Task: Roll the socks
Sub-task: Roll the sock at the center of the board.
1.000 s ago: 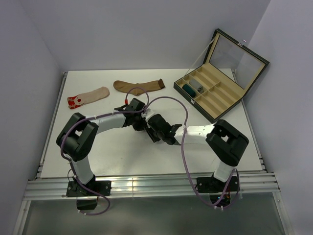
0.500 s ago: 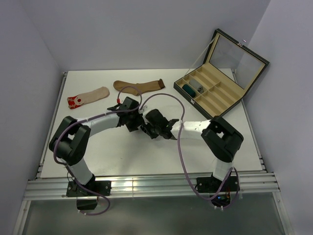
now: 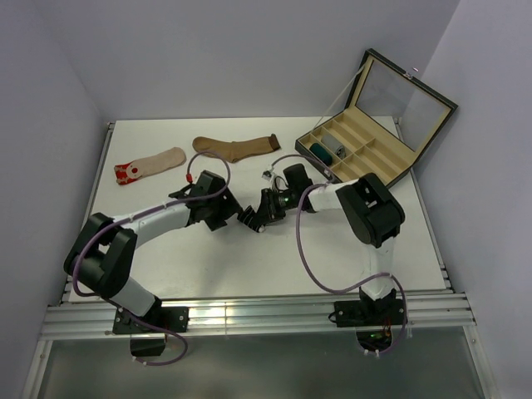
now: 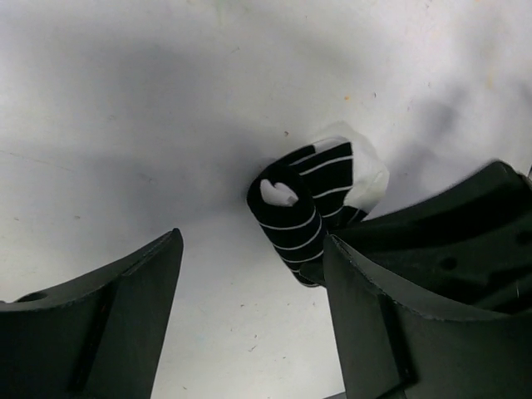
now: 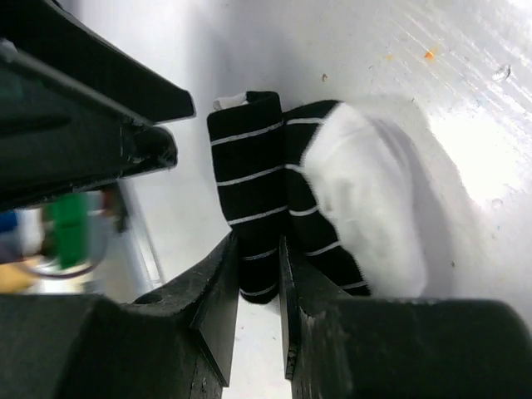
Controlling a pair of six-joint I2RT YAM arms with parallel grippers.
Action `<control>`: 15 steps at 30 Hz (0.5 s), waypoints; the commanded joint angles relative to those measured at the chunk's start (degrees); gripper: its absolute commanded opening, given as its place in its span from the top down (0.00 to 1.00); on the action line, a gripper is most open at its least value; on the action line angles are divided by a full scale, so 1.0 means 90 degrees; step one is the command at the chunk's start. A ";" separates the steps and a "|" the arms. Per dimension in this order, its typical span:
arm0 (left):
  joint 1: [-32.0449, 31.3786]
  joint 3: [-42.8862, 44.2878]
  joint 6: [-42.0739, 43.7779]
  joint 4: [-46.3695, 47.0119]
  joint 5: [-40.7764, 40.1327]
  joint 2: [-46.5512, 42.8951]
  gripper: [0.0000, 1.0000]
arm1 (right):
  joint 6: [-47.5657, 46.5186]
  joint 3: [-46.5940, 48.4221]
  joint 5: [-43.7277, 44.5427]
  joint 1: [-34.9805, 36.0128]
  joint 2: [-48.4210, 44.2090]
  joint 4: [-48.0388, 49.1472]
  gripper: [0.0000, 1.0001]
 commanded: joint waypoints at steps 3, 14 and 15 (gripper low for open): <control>-0.0227 0.0116 -0.0115 0.0431 0.0202 0.0085 0.28 | 0.1428 -0.0385 -0.1349 -0.0313 0.0809 0.0811 1.00; -0.0383 0.0253 -0.0203 0.0363 0.0223 0.0642 0.40 | 0.1976 -0.0444 -0.1360 -0.0626 0.1366 0.1066 0.99; -0.0393 0.0243 -0.0212 0.0363 0.0213 0.0719 0.41 | 0.1966 -0.0434 -0.1340 -0.0635 0.1385 0.1037 0.99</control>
